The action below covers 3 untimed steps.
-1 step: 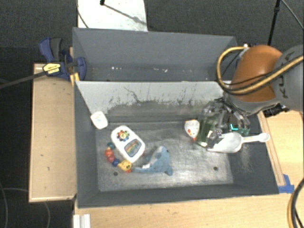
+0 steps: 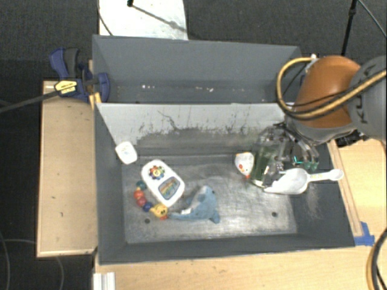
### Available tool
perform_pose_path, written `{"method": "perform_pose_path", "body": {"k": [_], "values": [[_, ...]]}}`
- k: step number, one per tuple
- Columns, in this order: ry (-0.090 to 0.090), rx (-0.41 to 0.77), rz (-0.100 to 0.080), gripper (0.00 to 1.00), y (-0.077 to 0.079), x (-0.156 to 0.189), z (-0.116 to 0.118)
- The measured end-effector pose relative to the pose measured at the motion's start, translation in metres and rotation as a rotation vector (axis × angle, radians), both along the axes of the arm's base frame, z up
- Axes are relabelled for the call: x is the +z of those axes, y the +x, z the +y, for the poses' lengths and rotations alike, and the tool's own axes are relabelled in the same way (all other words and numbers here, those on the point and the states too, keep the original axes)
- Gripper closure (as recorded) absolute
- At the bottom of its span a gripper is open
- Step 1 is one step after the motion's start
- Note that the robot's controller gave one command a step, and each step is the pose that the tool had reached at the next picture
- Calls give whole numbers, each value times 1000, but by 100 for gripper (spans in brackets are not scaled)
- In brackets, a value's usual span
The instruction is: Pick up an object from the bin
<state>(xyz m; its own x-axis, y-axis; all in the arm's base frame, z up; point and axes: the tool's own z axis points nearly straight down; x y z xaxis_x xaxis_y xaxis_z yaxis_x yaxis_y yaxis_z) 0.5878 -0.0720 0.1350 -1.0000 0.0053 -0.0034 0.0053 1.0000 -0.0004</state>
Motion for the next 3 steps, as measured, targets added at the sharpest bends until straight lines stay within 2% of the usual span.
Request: {"method": "perform_pose_path", "body": {"k": [1, 2, 3], "values": [[-5, 463, -10, 100, -10, -58, -19], [-5, 463, -10, 100, -10, -58, -19], [2, 507, 8, 100, -42, -29, 1]]}}
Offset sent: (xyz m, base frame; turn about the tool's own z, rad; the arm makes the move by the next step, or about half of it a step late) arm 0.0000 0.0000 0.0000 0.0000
